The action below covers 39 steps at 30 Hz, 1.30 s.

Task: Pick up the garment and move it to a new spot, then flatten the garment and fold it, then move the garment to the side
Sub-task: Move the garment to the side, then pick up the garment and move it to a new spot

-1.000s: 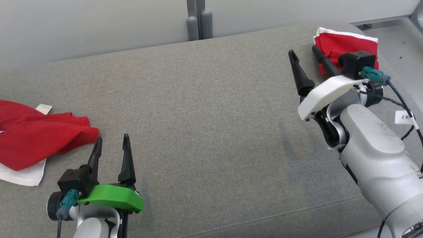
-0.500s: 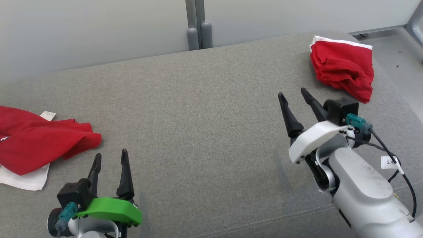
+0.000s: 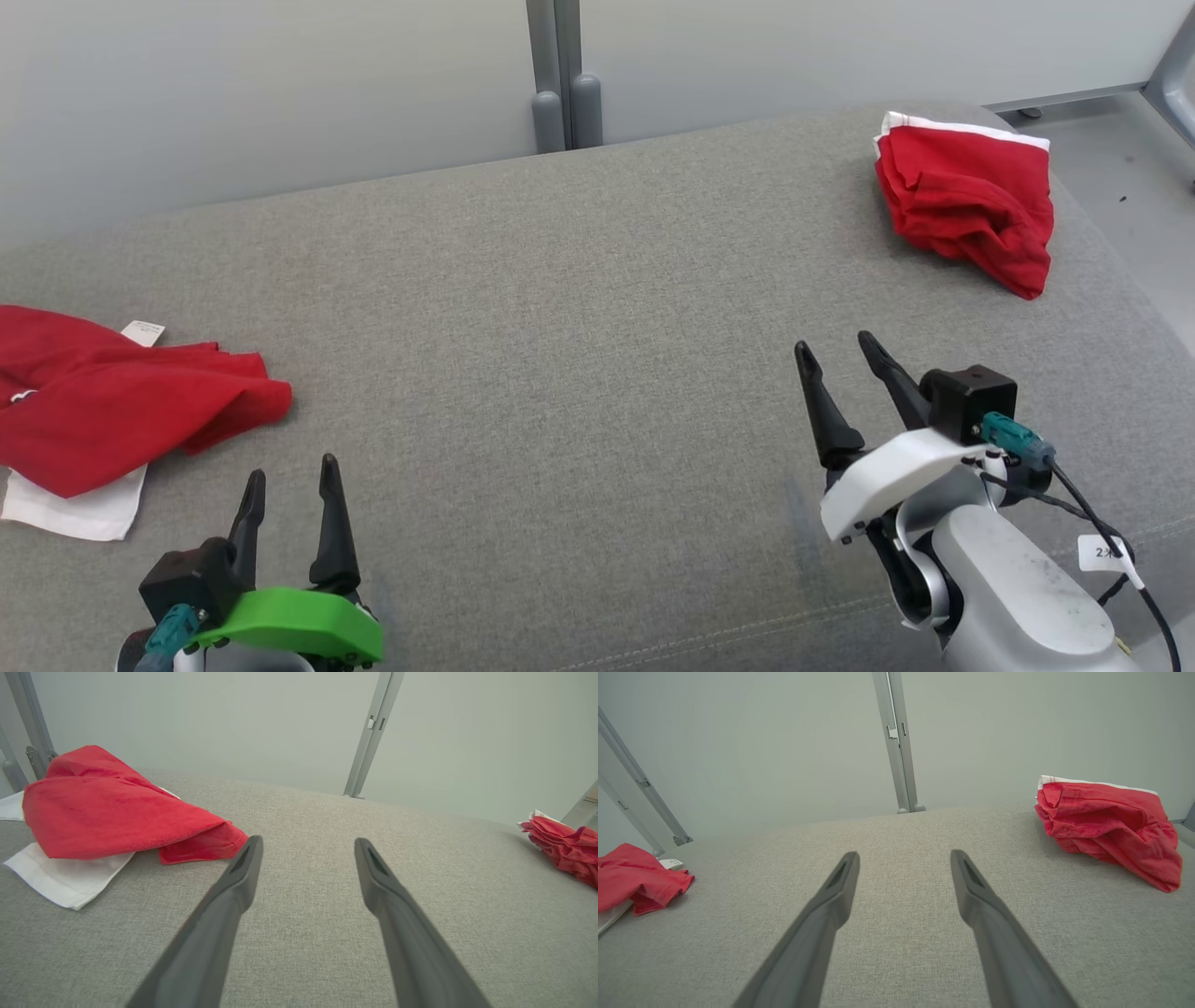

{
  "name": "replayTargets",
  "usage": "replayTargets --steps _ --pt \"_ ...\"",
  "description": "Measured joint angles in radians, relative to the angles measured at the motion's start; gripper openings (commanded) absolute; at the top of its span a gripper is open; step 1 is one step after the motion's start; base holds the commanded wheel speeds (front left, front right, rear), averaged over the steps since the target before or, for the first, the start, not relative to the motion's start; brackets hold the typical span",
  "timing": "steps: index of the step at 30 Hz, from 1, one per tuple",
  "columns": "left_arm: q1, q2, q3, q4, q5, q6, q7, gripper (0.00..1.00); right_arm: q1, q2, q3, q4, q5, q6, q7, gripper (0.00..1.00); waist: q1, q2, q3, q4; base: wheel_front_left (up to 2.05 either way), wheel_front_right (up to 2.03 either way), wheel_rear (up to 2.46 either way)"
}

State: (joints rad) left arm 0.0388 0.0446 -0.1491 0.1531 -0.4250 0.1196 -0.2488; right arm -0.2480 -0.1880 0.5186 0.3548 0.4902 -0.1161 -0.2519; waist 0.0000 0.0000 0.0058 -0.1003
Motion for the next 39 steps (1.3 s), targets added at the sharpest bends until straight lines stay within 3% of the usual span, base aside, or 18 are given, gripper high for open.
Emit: replayTargets --steps 39 --pt "0.068 0.0 0.036 -0.049 0.017 0.004 0.0 1.0 0.153 0.008 -0.089 -0.123 -0.076 -0.009 0.0 1.0 0.0 0.0 -0.031 0.018 0.0 0.0 0.0"
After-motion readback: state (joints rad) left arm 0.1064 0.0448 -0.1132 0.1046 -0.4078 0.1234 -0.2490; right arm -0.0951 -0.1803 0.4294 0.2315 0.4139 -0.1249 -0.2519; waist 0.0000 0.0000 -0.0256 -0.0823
